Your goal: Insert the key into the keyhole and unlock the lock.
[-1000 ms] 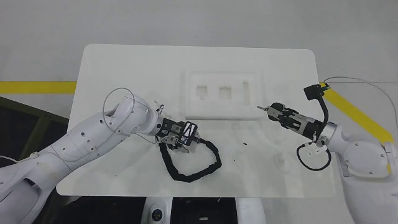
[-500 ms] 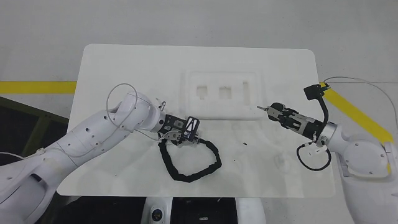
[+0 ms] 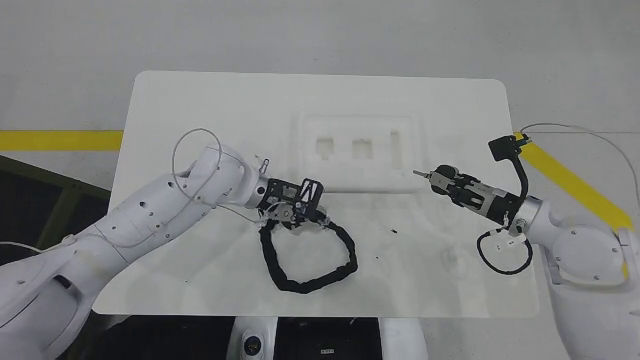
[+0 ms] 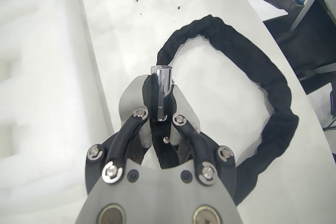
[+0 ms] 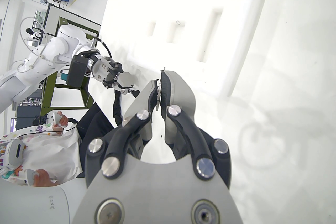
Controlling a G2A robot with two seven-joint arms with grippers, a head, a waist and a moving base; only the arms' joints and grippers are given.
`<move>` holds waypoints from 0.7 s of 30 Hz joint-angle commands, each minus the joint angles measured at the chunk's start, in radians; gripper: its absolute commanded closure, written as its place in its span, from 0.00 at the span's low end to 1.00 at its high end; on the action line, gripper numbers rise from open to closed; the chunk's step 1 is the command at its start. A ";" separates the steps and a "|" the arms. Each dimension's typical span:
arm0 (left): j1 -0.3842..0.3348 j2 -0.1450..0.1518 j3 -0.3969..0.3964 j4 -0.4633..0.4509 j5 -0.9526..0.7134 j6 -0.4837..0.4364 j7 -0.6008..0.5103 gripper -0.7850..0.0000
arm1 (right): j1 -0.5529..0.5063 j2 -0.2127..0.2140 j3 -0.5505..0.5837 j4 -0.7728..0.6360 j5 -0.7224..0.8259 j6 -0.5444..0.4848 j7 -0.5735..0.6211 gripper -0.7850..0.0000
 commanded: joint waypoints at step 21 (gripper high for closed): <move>0.076 -0.014 -0.066 0.101 0.186 0.212 0.414 1.00 | 0.073 -0.002 -0.330 -0.142 -0.036 0.151 0.053 1.00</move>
